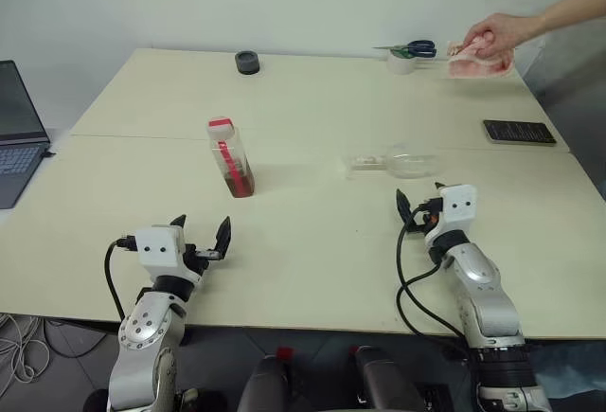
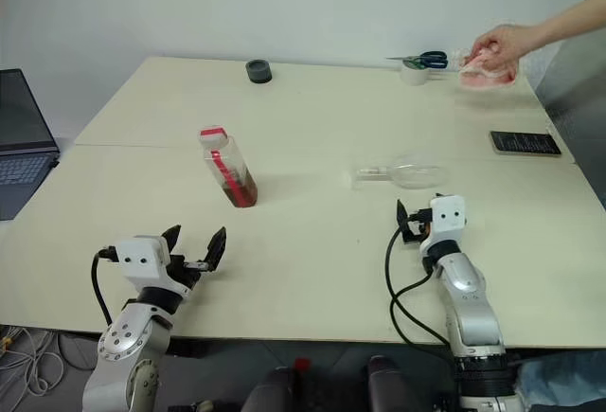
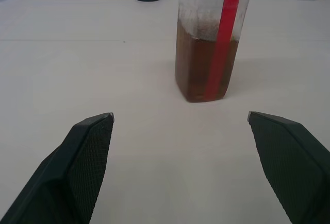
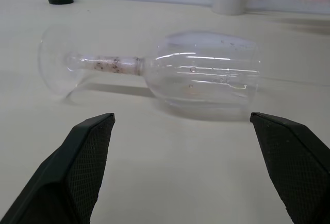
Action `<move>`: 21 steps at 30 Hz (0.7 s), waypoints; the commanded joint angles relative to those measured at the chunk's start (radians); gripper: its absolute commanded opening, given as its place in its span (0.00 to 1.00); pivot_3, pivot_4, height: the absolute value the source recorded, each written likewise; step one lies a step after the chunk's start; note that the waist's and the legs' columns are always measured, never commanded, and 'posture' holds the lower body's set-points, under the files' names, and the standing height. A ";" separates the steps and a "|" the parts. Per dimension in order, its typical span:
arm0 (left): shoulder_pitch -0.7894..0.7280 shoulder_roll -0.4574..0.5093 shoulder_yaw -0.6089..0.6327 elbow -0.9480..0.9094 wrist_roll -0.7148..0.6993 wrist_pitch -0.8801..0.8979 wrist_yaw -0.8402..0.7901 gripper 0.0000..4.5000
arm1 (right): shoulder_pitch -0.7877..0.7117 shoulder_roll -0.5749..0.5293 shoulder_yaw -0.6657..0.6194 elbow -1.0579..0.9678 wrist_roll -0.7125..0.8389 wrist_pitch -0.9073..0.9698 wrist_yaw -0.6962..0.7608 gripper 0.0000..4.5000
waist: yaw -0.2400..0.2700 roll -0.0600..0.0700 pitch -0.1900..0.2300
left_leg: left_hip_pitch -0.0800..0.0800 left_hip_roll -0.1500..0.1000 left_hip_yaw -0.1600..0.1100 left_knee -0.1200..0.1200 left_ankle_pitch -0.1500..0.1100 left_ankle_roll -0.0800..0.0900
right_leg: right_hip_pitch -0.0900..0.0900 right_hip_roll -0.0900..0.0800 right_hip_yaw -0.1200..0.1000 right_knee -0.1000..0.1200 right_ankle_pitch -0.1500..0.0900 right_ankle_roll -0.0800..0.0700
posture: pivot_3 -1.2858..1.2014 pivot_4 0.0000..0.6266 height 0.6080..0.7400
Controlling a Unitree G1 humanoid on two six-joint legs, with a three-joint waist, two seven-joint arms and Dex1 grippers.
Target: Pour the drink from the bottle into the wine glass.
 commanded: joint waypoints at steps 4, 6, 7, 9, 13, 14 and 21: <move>-0.015 -0.012 -0.005 -0.040 -0.008 -0.009 0.003 0.99 | 0.007 0.006 0.004 -0.056 -0.006 -0.002 0.003 1.00 | 0.000 0.000 0.000 | 0.000 0.000 0.000 0.000 0.000 0.000 | 0.000 0.000 0.000 0.000 0.000 0.000 | 0.52 0.24 1.00; -0.018 -0.013 -0.007 -0.036 0.001 -0.016 0.005 0.99 | 0.006 0.005 0.004 -0.055 -0.008 -0.002 0.002 1.00 | 0.000 0.000 0.000 | 0.000 0.000 0.000 0.000 0.000 0.000 | 0.000 0.000 0.000 0.000 0.000 0.000 | 0.52 0.24 1.00; -0.024 -0.015 -0.006 -0.033 0.004 -0.019 0.008 0.99 | 0.005 0.004 0.004 -0.054 -0.008 -0.003 0.003 1.00 | 0.000 0.000 0.000 | 0.000 0.000 0.000 0.000 0.000 0.000 | 0.000 0.000 0.000 0.000 0.000 0.000 | 0.52 0.24 1.00; -0.045 -0.020 -0.006 -0.034 0.011 -0.024 0.020 0.99 | 0.000 0.001 0.006 -0.053 -0.010 -0.009 0.009 1.00 | 0.000 0.000 0.000 | 0.000 0.000 0.000 0.000 0.000 0.000 | 0.000 0.000 0.000 0.000 0.000 0.000 | 0.52 0.24 1.00; -0.091 -0.046 -0.006 -0.063 0.003 -0.004 0.057 0.99 | -0.011 -0.008 0.020 -0.072 0.006 -0.001 0.048 1.00 | 0.002 0.000 0.000 | 0.000 0.000 0.000 0.000 0.000 0.000 | 0.000 0.000 0.000 0.000 0.000 0.000 | 0.52 0.24 1.00; -0.101 -0.043 -0.012 -0.067 0.008 0.005 0.058 0.99 | -0.014 -0.013 0.021 -0.088 0.019 0.009 0.067 1.00 | 0.001 0.000 0.000 | 0.000 0.000 0.000 0.000 0.000 0.000 | 0.000 0.000 0.000 0.000 0.000 0.000 | 0.52 0.24 1.00; -0.242 -0.058 -0.069 -0.146 0.052 0.162 0.157 0.99 | -0.183 -0.120 0.105 -0.223 0.179 0.162 0.340 1.00 | -0.002 0.000 0.000 | 0.001 0.000 0.000 0.001 0.000 0.000 | 0.001 0.001 0.000 0.001 0.001 0.001 | 0.52 0.24 1.00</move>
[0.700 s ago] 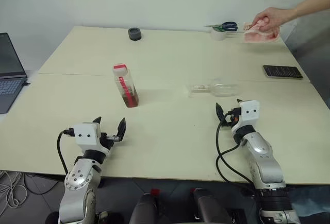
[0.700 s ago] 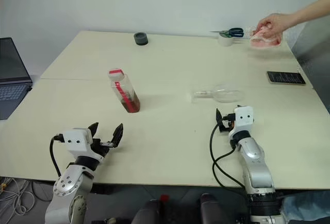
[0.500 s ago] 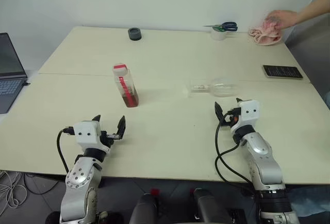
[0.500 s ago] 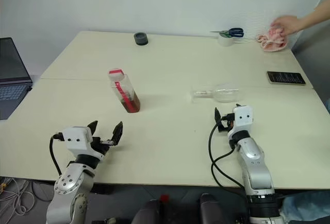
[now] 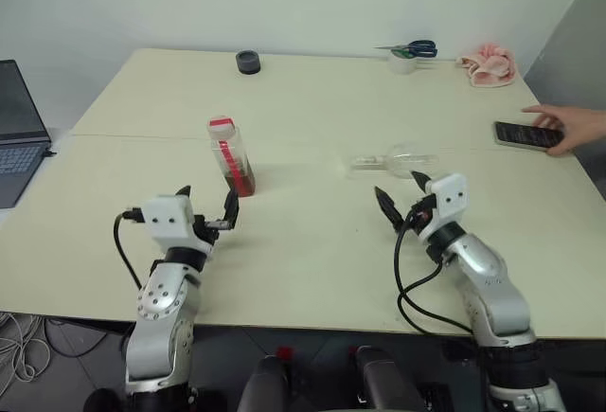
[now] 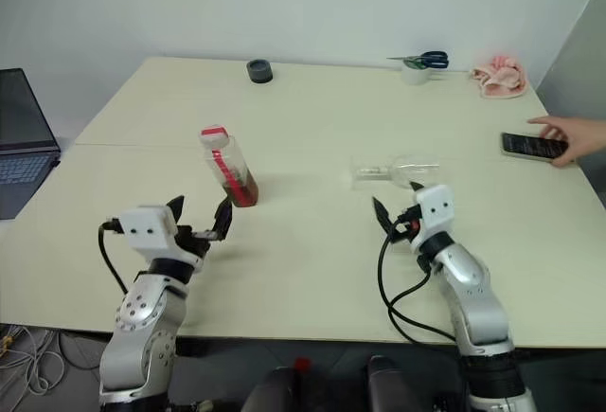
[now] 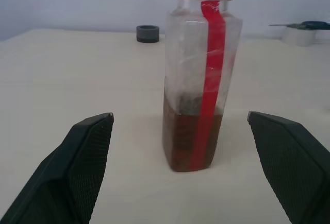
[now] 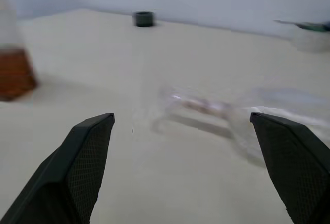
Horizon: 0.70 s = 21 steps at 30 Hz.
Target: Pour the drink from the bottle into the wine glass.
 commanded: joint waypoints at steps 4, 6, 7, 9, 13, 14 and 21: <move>-0.106 -0.009 -0.044 -0.071 0.051 0.108 0.081 0.99 | -0.176 -0.041 0.091 -0.054 0.101 0.109 0.192 1.00 | 0.001 0.000 0.000 | 0.000 0.000 -0.002 -0.001 0.000 0.000 | 0.000 0.001 -0.001 0.000 0.000 0.000 | 0.52 0.24 1.00; -0.130 -0.014 -0.048 -0.068 0.058 0.127 0.096 0.99 | -0.207 -0.054 0.111 -0.042 0.116 0.134 0.239 1.00 | 0.003 0.000 0.000 | -0.001 0.000 -0.002 -0.001 0.000 0.000 | 0.000 0.000 -0.002 0.000 0.000 0.000 | 0.52 0.24 1.00; -0.140 -0.017 -0.052 -0.065 0.063 0.131 0.102 0.99 | -0.222 -0.059 0.115 -0.028 0.118 0.139 0.257 1.00 | 0.003 0.000 0.000 | -0.001 0.000 -0.002 -0.001 0.000 0.000 | 0.000 0.000 -0.002 -0.001 0.000 0.000 | 0.52 0.24 1.00; -0.153 -0.021 -0.057 -0.059 0.074 0.139 0.109 0.99 | -0.251 -0.062 0.115 0.004 0.120 0.142 0.279 1.00 | 0.005 0.000 0.000 | -0.001 -0.001 -0.002 0.000 0.000 0.000 | 0.000 -0.001 -0.002 -0.001 0.000 0.000 | 0.52 0.24 1.00; -0.178 -0.025 -0.061 -0.046 0.091 0.148 0.125 0.99 | -0.286 -0.066 0.117 0.043 0.109 0.127 0.307 1.00 | 0.005 0.000 0.000 | -0.001 -0.001 -0.002 0.000 0.000 0.000 | 0.000 -0.001 -0.002 -0.001 0.000 0.000 | 0.52 0.24 1.00; -0.185 -0.026 -0.059 -0.040 0.093 0.149 0.128 0.99 | -0.290 -0.065 0.118 0.047 0.106 0.125 0.311 1.00 | 0.006 0.000 0.000 | -0.001 -0.001 -0.002 0.000 0.000 0.000 | 0.000 -0.001 -0.002 -0.001 0.000 0.000 | 0.52 0.24 1.00; -0.263 -0.023 -0.057 0.063 0.133 0.133 0.153 0.99 | -0.317 -0.053 0.134 0.033 0.123 0.157 0.340 1.00 | 0.006 0.000 0.000 | -0.001 -0.001 -0.002 0.000 0.000 0.000 | 0.000 -0.001 -0.002 0.000 0.000 0.000 | 0.52 0.24 1.00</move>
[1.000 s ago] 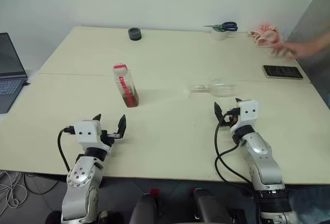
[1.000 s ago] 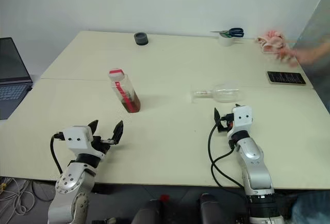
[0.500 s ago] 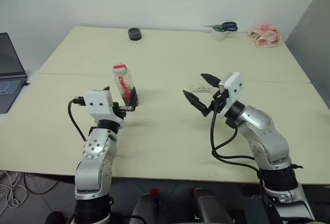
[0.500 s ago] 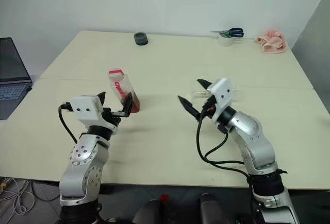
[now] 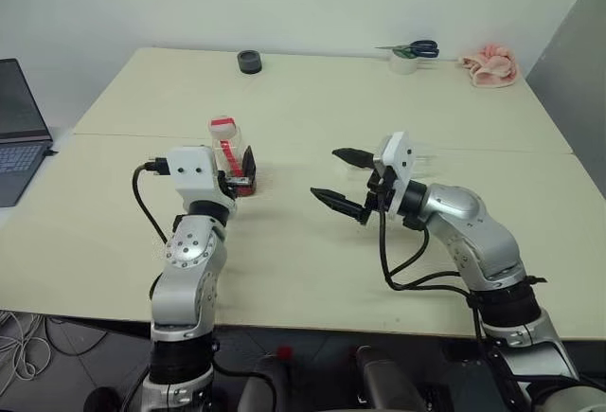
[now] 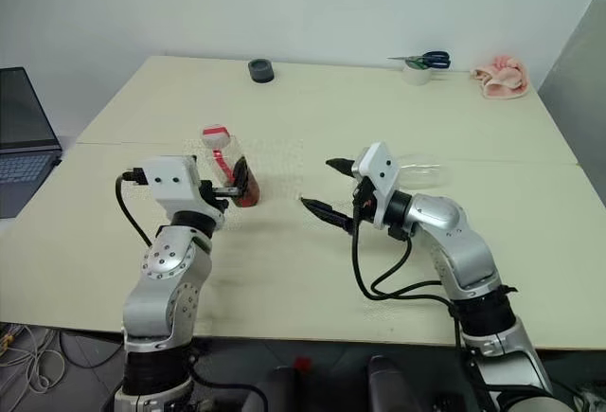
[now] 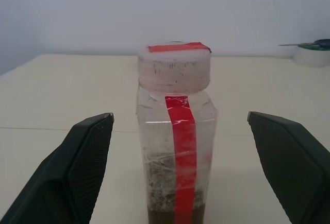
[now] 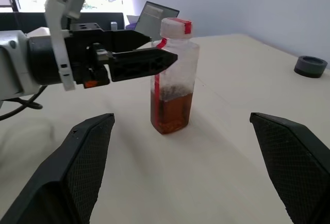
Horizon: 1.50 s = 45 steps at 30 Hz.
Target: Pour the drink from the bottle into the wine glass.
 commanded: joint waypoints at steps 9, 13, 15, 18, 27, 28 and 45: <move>-0.126 0.000 0.000 0.181 0.049 -0.110 0.003 0.99 | -0.040 0.019 -0.006 -0.048 0.015 0.026 0.008 1.00 | 0.002 0.000 0.000 | 0.000 0.000 0.000 0.000 0.000 0.000 | 0.000 0.000 0.000 0.000 0.000 0.000 | 0.52 0.24 1.00; -0.170 -0.002 0.000 0.239 0.048 -0.147 -0.005 0.99 | -0.023 0.018 0.000 -0.055 0.010 0.028 0.007 1.00 | 0.003 0.000 0.000 | 0.000 0.000 0.000 0.000 0.000 0.000 | 0.000 0.000 0.000 0.000 0.000 0.000 | 0.52 0.24 1.00; -0.181 -0.004 -0.003 0.258 0.048 -0.159 -0.008 0.99 | -0.018 0.018 0.002 -0.057 0.008 0.029 0.004 1.00 | 0.003 0.000 0.000 | 0.000 0.000 0.000 0.000 0.000 0.000 | 0.000 0.000 0.000 0.000 0.000 0.000 | 0.52 0.24 1.00; -0.190 -0.006 -0.005 0.280 0.048 -0.175 -0.010 0.99 | -0.016 0.017 0.001 -0.060 0.005 0.030 -0.002 1.00 | 0.003 0.000 0.000 | 0.000 0.000 0.000 0.000 0.000 0.000 | 0.000 -0.001 -0.001 0.001 0.000 0.000 | 0.52 0.24 1.00; -0.192 -0.014 -0.007 0.310 0.052 -0.200 -0.003 0.86 | -0.013 0.013 0.000 -0.063 0.001 0.036 -0.007 1.00 | 0.003 0.000 0.000 | 0.000 0.000 0.000 0.000 0.000 0.000 | 0.000 -0.001 -0.001 0.001 0.000 0.000 | 0.52 0.24 1.00; -0.193 -0.015 -0.006 0.312 0.053 -0.203 -0.001 0.81 | -0.014 0.014 -0.001 -0.063 0.001 0.036 -0.007 1.00 | 0.003 0.000 0.000 | 0.000 0.000 -0.001 0.000 0.000 0.000 | 0.000 -0.001 -0.001 0.001 0.000 0.000 | 0.52 0.24 1.00; -0.210 0.128 -0.031 0.212 -0.125 -0.118 -0.345 0.47 | -0.298 0.099 -0.176 -0.058 0.143 0.374 -0.229 1.00 | -0.001 0.000 0.000 | -0.001 0.000 -0.001 0.000 0.001 -0.002 | -0.002 0.000 -0.001 0.003 0.003 -0.005 | 0.52 0.24 1.00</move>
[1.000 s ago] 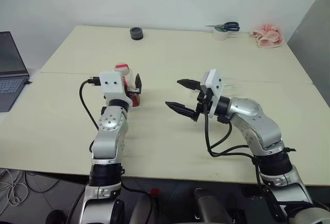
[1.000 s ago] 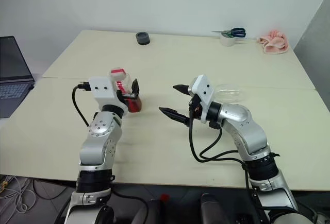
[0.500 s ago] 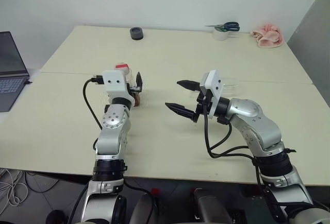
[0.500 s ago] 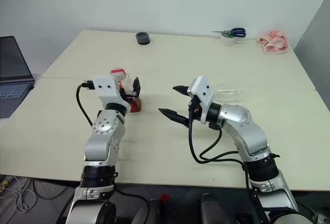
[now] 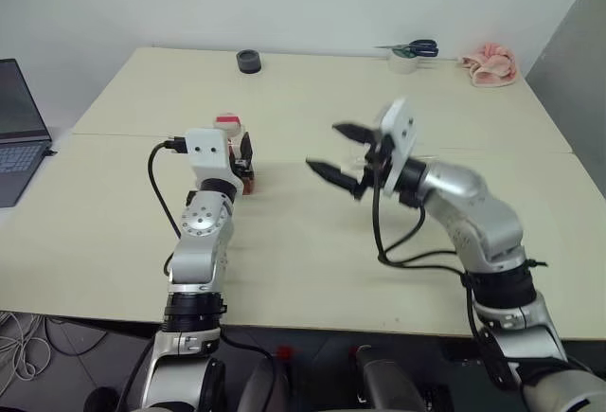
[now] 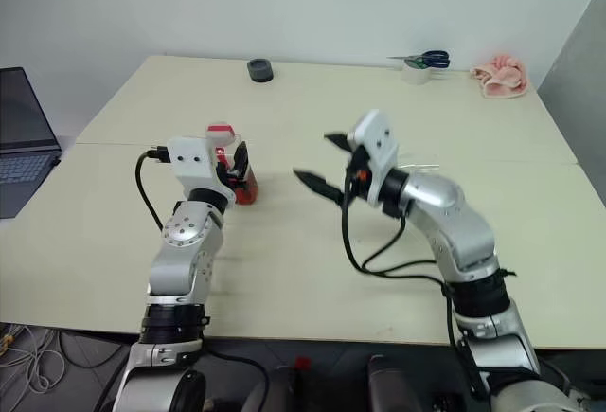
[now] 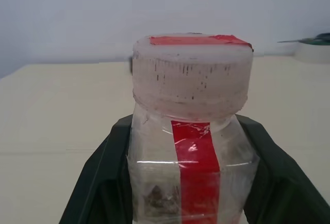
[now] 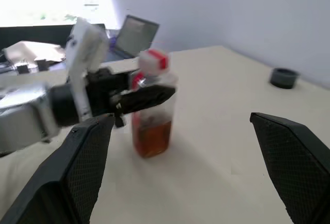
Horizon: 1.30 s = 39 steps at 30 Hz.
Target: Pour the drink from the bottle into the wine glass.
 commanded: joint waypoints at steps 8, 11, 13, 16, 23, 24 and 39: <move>-0.008 0.093 -0.082 -0.182 -0.157 0.132 -0.310 0.47 | -0.103 0.113 -0.018 -0.070 0.117 0.226 -0.133 1.00 | -0.001 0.000 0.000 | -0.001 -0.001 0.000 -0.001 0.000 0.000 | 0.000 -0.002 -0.001 -0.002 0.000 -0.001 | 0.52 0.24 1.00; -0.007 0.082 -0.106 -0.210 -0.150 0.138 -0.317 0.47 | -0.091 0.120 0.022 -0.065 0.091 0.230 -0.157 1.00 | -0.002 0.000 0.000 | -0.001 -0.001 -0.001 -0.001 0.000 0.000 | 0.000 -0.001 -0.001 -0.001 0.000 0.000 | 0.52 0.24 1.00; -0.003 0.073 -0.119 -0.231 -0.147 0.141 -0.315 0.47 | -0.080 0.126 0.047 -0.062 0.075 0.228 -0.167 1.00 | -0.002 0.000 0.000 | -0.001 0.000 -0.001 -0.001 0.000 0.000 | 0.000 -0.001 -0.002 -0.001 0.000 0.000 | 0.52 0.24 1.00; 0.009 0.063 -0.130 -0.262 -0.151 0.137 -0.314 0.47 | -0.065 0.138 0.070 -0.053 0.060 0.228 -0.185 1.00 | -0.003 0.000 0.000 | -0.001 0.000 -0.001 -0.001 0.000 0.000 | 0.000 -0.001 -0.001 -0.001 -0.001 0.000 | 0.52 0.24 1.00; 0.024 0.058 -0.139 -0.292 -0.150 0.153 -0.310 0.47 | -0.065 0.172 0.053 -0.032 0.054 0.227 -0.215 1.00 | -0.003 0.000 0.000 | -0.001 0.000 -0.001 -0.001 0.000 0.000 | 0.000 -0.001 -0.001 -0.001 -0.001 0.001 | 0.52 0.24 1.00; 0.024 0.058 -0.140 -0.292 -0.149 0.153 -0.310 0.47 | -0.065 0.174 0.050 -0.029 0.053 0.226 -0.217 1.00 | -0.004 0.000 0.000 | -0.001 0.000 -0.001 -0.001 0.000 0.000 | 0.000 -0.001 -0.001 -0.001 -0.001 0.001 | 0.52 0.24 1.00; 0.030 0.062 -0.142 -0.302 -0.156 0.155 -0.315 0.47 | -0.062 0.172 0.055 0.016 0.041 0.201 -0.206 0.42 | -0.004 0.000 0.000 | -0.001 0.000 -0.001 -0.001 0.000 0.000 | 0.000 -0.001 -0.001 -0.001 -0.001 0.001 | 0.52 0.24 1.00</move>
